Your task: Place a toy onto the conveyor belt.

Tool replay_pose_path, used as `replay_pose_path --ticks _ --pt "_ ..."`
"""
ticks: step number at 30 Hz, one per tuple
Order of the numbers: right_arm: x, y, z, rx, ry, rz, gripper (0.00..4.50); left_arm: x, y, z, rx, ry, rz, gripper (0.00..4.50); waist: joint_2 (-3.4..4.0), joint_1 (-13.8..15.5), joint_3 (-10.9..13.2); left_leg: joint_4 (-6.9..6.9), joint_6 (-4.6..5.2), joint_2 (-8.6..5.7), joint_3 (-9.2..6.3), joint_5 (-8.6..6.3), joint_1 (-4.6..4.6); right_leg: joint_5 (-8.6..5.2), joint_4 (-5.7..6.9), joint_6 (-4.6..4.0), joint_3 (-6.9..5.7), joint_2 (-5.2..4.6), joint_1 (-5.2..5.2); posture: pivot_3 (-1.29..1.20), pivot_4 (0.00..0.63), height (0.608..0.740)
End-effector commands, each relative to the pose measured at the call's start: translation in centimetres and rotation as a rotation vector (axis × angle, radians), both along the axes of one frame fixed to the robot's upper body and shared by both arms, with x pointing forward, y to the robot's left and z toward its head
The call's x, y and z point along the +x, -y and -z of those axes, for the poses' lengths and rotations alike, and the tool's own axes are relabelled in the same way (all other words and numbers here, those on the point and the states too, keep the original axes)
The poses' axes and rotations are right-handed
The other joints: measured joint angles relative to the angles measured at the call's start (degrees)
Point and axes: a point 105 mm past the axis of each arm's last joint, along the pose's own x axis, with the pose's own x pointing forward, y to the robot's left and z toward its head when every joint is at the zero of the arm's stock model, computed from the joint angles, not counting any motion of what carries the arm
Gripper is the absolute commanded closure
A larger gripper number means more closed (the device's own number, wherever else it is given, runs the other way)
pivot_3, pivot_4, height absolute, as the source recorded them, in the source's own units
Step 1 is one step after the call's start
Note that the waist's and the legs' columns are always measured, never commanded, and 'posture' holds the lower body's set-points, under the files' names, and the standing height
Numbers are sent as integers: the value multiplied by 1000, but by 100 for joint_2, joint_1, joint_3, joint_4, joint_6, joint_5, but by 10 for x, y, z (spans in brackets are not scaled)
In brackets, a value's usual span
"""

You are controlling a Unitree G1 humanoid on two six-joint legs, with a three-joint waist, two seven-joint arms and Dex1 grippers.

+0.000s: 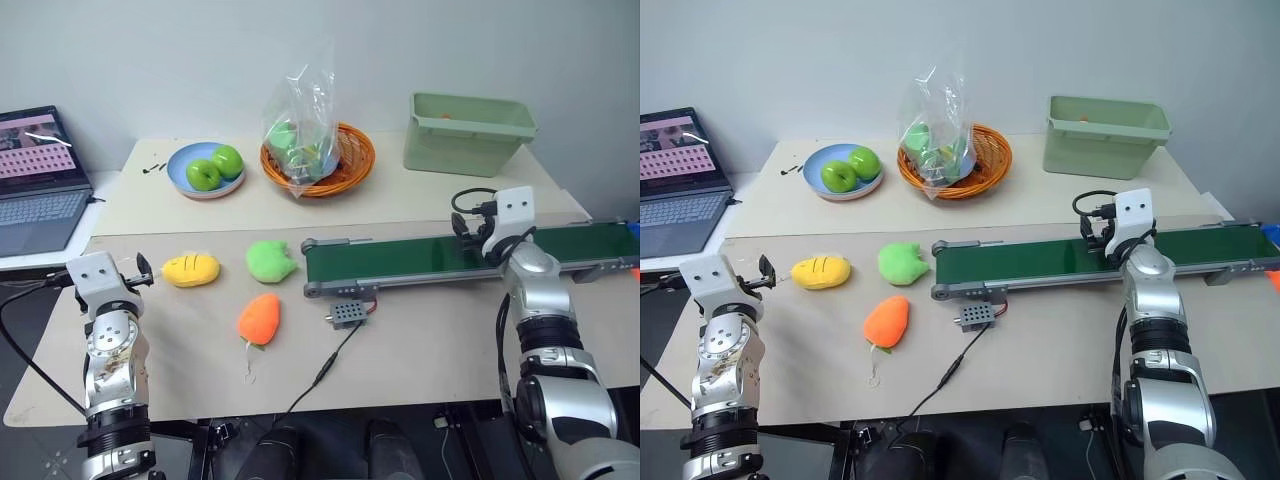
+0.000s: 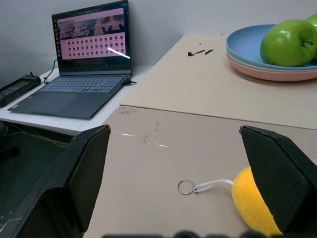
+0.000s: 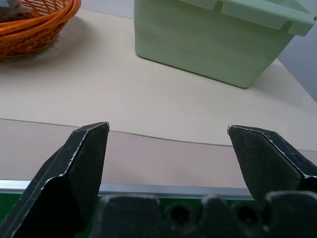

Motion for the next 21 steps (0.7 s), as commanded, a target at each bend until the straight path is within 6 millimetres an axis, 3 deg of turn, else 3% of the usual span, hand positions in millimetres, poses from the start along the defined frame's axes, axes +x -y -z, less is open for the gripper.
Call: replay_pose_path --ticks 1,5,8,12,15,18,21 --pt "0 7 -19 6 61 34 0 2 7 -18 92 39 39 26 0 -1 0 0 0 1 1 0 0 0 0 0 1 1 -1 0 150 740" --pt "3 0 -23 -13 51 12 0 5 10 -20 123 38 61 26 0 7 0 -1 -8 19 27 -5 0 5 1 -8 23 23 -16 0 150 740" --pt "-7 -66 -40 129 48 -372 0 4 10 -15 68 46 54 26 -1 -31 0 -2 -4 35 61 -11 -2 15 2 -14 53 40 -37 0 150 740" --pt "-49 -121 -62 92 60 -775 0 4 12 -12 67 37 64 26 -1 -99 0 0 -3 67 84 -28 -6 21 1 -20 72 75 -51 0 150 740" --pt "-93 -151 -65 23 52 -1063 0 5 13 -11 62 39 67 26 -1 -47 0 1 -4 70 83 -40 -6 21 -2 -20 72 81 -54 0 150 740" --pt "-138 -174 -60 -41 18 -1332 0 5 14 -11 55 41 67 26 -1 32 1 2 -4 70 84 -46 -5 20 -7 -19 72 83 -54 0 150 740" --pt "-161 -191 -57 -92 4 -1460 0 5 16 -7 40 27 78 26 -2 49 1 5 -5 71 86 -46 -5 20 -5 -20 72 83 -55 0 150 740"
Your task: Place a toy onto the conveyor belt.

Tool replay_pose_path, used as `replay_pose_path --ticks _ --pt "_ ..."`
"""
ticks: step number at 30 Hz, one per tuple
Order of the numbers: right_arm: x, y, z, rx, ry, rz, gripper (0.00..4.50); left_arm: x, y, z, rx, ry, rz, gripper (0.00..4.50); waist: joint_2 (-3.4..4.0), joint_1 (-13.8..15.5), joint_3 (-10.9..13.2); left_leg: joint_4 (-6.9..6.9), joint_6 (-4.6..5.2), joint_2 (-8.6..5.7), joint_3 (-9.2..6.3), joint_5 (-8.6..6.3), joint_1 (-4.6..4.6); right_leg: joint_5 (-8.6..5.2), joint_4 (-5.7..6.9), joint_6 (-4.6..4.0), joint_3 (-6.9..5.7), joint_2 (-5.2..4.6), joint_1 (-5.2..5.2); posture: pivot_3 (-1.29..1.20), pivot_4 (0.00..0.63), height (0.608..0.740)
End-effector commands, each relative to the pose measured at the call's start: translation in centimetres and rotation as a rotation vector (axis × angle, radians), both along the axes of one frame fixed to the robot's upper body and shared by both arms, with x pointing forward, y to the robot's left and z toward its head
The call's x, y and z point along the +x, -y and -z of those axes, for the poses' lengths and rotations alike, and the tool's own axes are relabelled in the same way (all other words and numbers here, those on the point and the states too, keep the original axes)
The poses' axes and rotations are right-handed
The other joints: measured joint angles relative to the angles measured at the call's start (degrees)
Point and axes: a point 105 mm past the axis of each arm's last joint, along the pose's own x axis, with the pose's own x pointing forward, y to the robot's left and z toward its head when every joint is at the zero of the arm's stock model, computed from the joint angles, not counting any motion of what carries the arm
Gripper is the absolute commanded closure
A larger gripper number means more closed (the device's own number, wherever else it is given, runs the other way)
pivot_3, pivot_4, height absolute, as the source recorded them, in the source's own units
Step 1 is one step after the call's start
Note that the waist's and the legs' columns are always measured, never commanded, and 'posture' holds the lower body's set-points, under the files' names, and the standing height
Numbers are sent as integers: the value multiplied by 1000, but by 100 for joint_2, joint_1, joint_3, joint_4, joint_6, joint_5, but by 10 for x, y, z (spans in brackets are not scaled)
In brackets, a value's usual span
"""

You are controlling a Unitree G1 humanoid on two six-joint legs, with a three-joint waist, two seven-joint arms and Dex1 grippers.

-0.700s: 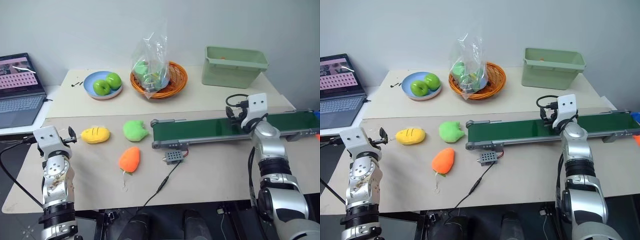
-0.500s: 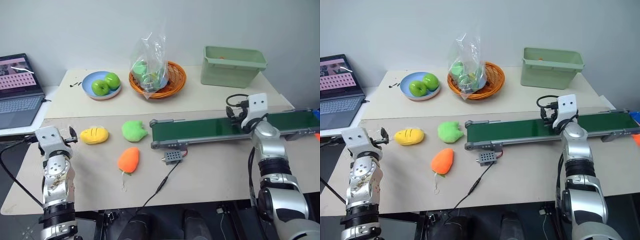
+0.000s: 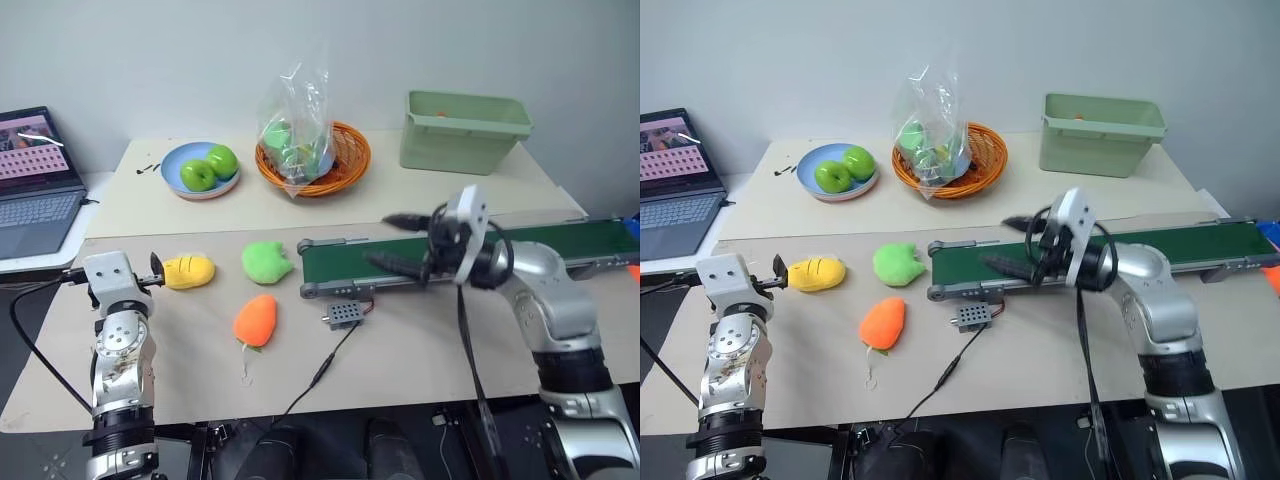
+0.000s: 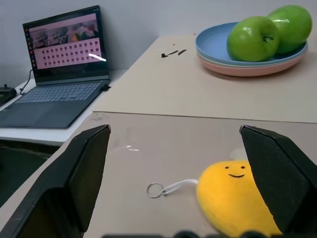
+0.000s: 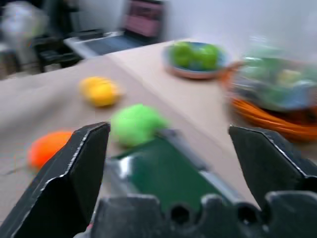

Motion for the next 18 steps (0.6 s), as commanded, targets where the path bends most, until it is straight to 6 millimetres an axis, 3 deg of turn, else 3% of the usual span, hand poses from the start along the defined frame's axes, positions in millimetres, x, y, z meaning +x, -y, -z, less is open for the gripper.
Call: replay_pose_path --ticks 1,5,11,15,18 --pt "-29 -22 -15 -18 74 -173 0 0 3 -7 -18 27 17 26 0 -1 0 2 -1 0 1 1 1 1 2 0 1 0 0 0 150 740" --pt "-29 -24 -18 -21 85 -181 0 0 8 -1 -124 27 42 26 -2 7 1 3 -3 4 6 1 11 0 1 1 4 2 9 0 150 740" --pt "-20 -18 -11 -26 72 -132 0 8 34 2 -389 22 106 26 -6 43 3 3 -3 3 6 -2 3 2 0 -2 5 3 -2 0 150 740" --pt "-17 -17 -11 -16 70 -113 0 12 39 -14 -269 -13 178 26 -7 52 4 3 -7 12 11 -2 5 5 3 -7 8 14 -2 0 150 740" --pt "-15 -17 -9 -23 69 -100 0 13 26 -19 -218 -80 182 26 -7 33 4 2 -12 21 17 -4 6 5 2 -8 11 25 -3 0 150 740"
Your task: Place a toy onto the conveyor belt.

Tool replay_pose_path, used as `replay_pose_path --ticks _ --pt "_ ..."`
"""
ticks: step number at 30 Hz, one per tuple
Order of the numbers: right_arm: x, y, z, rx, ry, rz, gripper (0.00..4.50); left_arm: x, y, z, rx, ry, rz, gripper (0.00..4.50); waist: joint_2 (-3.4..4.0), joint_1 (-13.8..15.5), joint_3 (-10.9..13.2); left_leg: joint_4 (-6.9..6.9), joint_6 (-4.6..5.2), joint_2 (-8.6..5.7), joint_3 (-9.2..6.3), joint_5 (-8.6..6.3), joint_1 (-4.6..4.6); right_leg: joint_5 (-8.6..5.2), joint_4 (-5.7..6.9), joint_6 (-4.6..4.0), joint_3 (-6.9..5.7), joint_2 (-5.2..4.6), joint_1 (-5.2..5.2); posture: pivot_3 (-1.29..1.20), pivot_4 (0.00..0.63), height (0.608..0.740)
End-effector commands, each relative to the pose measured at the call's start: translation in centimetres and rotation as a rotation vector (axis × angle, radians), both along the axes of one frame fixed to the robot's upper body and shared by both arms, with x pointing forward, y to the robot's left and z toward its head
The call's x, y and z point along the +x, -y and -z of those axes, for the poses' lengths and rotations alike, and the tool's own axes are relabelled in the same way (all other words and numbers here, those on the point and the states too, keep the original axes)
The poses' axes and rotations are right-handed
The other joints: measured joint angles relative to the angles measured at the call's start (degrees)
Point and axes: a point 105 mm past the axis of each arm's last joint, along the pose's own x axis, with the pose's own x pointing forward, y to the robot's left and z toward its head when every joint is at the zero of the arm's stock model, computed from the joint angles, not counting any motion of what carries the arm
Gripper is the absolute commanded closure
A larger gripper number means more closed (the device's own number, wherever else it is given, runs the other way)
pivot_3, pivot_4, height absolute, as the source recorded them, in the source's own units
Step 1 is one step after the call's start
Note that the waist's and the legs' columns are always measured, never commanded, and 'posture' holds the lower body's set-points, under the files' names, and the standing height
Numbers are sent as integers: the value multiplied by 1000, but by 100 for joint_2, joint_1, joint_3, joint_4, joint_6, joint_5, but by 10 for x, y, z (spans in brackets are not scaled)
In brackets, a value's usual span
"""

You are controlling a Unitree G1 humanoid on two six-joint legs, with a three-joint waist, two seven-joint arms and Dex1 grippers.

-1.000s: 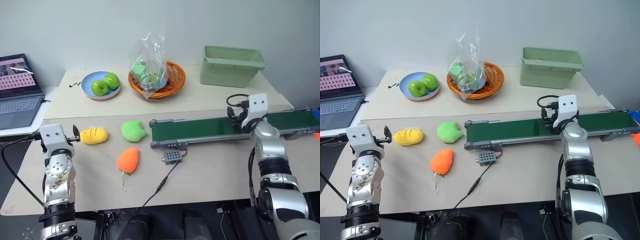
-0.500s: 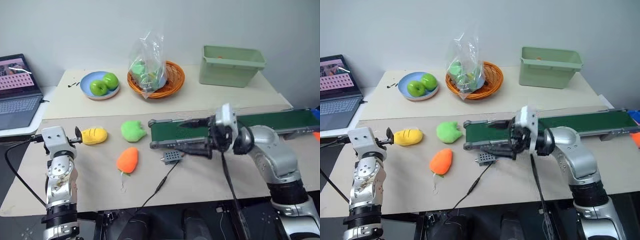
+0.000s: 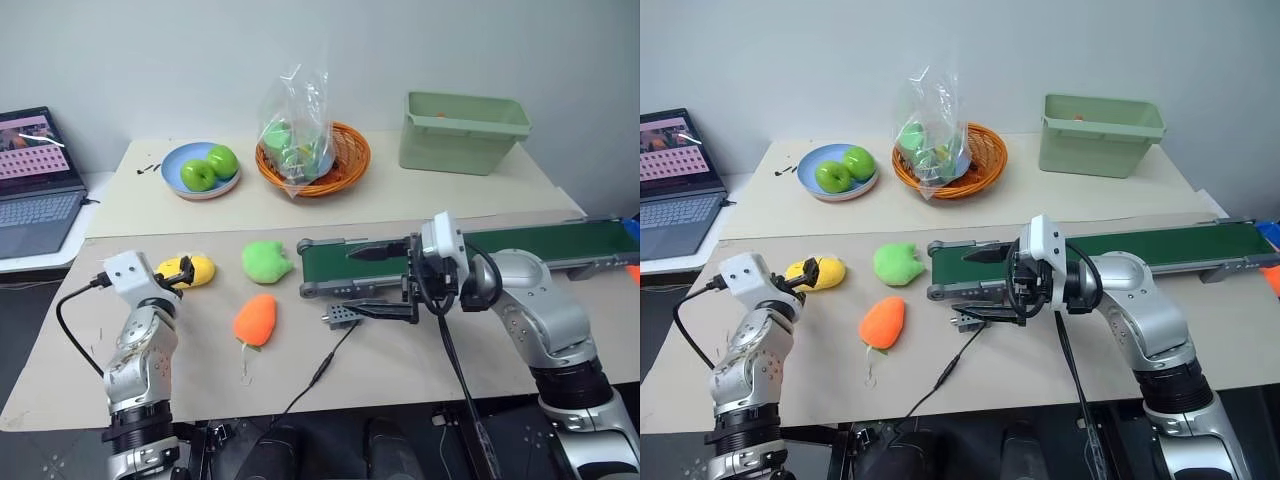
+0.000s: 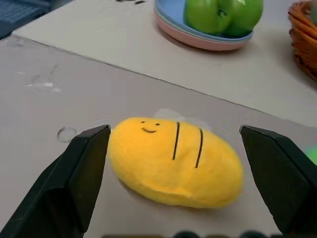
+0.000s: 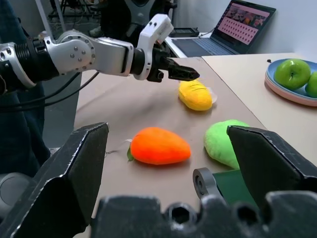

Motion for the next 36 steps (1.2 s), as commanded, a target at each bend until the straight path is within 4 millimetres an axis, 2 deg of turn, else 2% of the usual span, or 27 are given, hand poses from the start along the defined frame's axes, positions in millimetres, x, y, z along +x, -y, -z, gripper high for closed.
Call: replay_pose_path --ticks 1,4,7,10,13,17,20,24,27,31,36 --pt "0 2 -7 14 45 12 0 0 -15 -22 41 0 -5 26 0 -11 0 -1 -1 2 1 -1 1 0 -1 -1 1 2 -1 0 150 740" --pt "0 3 -7 14 45 12 0 4 -10 -19 0 -29 -12 26 0 6 0 0 0 2 1 -2 1 0 -3 -1 2 2 -1 0 150 740" --pt "0 3 -9 9 58 18 0 14 18 -26 112 -18 83 26 -1 51 0 0 -1 2 0 -1 0 1 -3 -2 1 2 -1 0 150 740" --pt "-1 1 -12 20 60 17 0 19 29 -33 203 7 169 26 -1 82 1 0 -2 2 2 -1 0 2 -3 -4 1 2 -1 0 150 740" --pt "-2 1 -10 19 59 25 0 24 15 -19 309 -74 192 26 -1 43 1 -2 -4 8 7 -3 0 3 -3 -5 5 5 -6 0 150 740" --pt "-4 0 -11 18 59 31 0 30 -1 2 353 -148 198 26 0 13 0 -6 -7 20 15 -4 4 4 -3 -10 5 14 -8 0 150 740" --pt "-4 2 -13 20 66 43 0 36 -1 15 352 -169 212 26 -1 29 1 -4 -5 19 16 -5 1 4 -7 -10 5 13 -7 0 150 740" --pt "-4 5 -17 30 76 50 0 40 13 46 305 -229 262 26 -1 86 1 -2 -6 20 16 -4 1 5 -6 -11 2 12 -6 0 150 740" --pt "-3 6 -20 40 84 63 0 42 22 61 261 -250 276 26 0 98 0 -2 -5 19 17 -5 4 5 -6 -11 3 10 0 0 150 740" --pt "-1 7 -20 42 87 74 0 43 24 69 194 -256 252 26 3 105 -2 -1 -5 19 17 -5 6 5 -4 -11 3 10 1 0 150 740" --pt "0 6 -19 49 88 84 0 37 16 73 147 -255 195 26 5 97 -3 0 -5 19 18 -5 10 5 -2 -10 3 9 5 0 150 740"
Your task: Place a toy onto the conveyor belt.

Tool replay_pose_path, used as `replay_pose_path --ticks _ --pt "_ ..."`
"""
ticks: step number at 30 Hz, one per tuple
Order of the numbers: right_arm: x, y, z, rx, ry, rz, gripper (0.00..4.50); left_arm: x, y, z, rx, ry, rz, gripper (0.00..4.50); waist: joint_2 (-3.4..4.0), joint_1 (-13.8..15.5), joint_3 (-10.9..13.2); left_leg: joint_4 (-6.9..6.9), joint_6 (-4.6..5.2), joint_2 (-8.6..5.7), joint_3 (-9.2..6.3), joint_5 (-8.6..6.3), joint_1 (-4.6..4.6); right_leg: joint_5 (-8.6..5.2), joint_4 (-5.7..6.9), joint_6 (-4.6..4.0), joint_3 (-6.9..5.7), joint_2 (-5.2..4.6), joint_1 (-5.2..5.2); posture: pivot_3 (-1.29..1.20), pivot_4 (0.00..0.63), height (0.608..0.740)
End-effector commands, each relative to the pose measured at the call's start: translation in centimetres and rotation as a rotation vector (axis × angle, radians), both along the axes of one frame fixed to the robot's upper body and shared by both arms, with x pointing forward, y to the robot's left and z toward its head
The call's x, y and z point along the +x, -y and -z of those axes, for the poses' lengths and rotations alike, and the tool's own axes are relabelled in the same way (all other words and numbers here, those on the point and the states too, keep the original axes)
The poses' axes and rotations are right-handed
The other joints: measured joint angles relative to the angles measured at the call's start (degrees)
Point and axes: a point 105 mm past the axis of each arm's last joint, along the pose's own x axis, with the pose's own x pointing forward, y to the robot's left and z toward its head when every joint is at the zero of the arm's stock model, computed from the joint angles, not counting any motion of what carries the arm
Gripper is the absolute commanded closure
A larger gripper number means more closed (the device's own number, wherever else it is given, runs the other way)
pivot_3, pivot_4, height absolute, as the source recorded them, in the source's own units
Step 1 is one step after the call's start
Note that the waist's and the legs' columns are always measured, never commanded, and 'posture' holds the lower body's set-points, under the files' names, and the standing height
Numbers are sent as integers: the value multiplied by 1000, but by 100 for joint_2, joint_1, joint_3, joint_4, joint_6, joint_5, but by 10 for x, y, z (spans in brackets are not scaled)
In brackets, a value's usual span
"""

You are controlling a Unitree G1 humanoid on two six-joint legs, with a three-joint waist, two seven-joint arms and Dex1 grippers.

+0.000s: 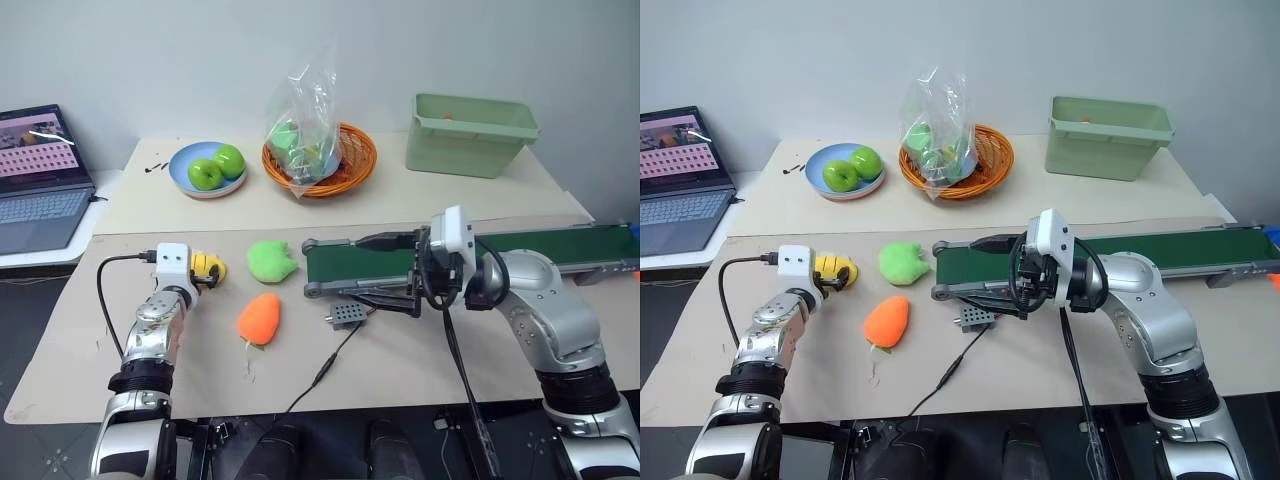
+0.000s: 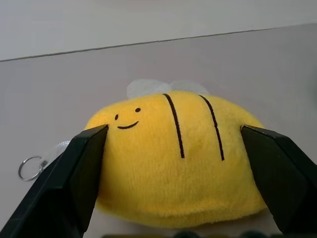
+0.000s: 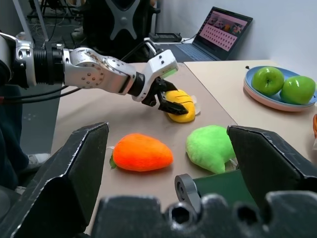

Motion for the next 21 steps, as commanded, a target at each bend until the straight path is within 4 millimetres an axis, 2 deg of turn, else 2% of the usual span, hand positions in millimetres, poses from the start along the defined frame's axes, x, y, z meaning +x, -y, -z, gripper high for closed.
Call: replay_pose_path --ticks 1,6,9,11,19,20,21 --pt "-3 0 -10 18 44 1 0 -10 -3 21 -35 -63 -34 26 1 -9 -1 0 0 0 1 0 1 0 0 0 0 0 0 0 150 740" --pt "0 2 -12 20 55 12 0 -13 -5 21 -45 -66 -44 26 2 -13 -1 0 0 1 3 0 2 0 1 0 1 0 0 0 150 740" --pt "1 2 -14 24 62 21 0 -12 -6 22 -55 -67 -50 769 2 -14 -1 0 0 1 3 0 2 0 0 0 1 0 0 0 150 740" --pt "2 2 -14 27 64 25 0 -11 -6 21 -57 -65 -50 1584 2 -14 -1 0 0 1 3 0 2 0 0 0 1 0 0 0 150 740" --pt "2 3 -16 31 72 42 0 -9 -5 21 -50 -73 -44 4149 3 -12 -2 0 0 1 5 0 4 0 1 0 2 0 1 0 150 740" --pt "2 4 -16 31 74 45 0 -9 -5 21 -50 -74 -44 4429 3 -12 -2 0 0 1 5 0 5 0 1 0 2 0 2 0 150 740" --pt "3 4 -16 31 75 47 0 -9 -5 21 -51 -75 -44 4470 3 -11 -2 -1 0 1 5 0 6 0 1 0 2 0 2 0 150 740"
